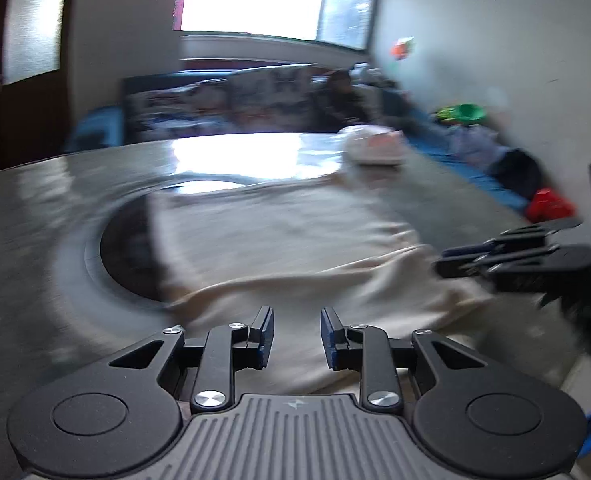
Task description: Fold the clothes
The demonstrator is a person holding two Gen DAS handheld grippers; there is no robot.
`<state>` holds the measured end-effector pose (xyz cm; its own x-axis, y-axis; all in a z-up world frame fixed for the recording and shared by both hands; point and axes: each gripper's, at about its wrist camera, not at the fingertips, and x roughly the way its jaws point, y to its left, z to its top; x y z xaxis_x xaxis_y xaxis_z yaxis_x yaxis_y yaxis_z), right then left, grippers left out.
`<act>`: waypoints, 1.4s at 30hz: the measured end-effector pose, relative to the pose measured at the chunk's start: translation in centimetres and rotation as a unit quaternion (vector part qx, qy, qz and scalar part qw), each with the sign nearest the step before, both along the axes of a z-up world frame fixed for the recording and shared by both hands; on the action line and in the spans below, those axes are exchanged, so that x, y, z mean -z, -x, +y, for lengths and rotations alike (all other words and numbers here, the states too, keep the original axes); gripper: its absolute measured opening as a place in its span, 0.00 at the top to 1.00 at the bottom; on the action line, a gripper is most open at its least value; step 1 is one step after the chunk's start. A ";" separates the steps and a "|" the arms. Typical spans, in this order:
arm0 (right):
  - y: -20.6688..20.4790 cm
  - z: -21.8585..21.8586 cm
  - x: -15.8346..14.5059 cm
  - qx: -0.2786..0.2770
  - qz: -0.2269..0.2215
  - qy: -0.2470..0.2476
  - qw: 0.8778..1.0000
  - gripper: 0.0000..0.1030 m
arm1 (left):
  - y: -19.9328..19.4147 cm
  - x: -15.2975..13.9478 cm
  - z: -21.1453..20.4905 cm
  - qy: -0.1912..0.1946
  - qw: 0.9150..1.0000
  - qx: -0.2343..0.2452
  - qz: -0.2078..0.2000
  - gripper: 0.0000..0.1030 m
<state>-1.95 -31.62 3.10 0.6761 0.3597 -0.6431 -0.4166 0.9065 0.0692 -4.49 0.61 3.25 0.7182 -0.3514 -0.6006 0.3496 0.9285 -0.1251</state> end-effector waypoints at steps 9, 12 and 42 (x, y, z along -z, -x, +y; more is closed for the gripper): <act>-1.0 1.6 1.0 0.001 0.018 0.016 1.000 0.93 | -1.1 0.1 3.1 0.017 0.999 -0.033 -0.002 0.74; -0.4 2.0 -0.1 0.003 -0.007 0.034 0.999 0.93 | -2.0 -0.5 2.3 0.025 1.000 -0.013 -0.015 0.75; 1.6 2.8 0.0 -0.062 -0.017 0.076 0.995 0.87 | -1.9 0.8 -0.5 -0.020 0.998 0.062 -0.022 0.73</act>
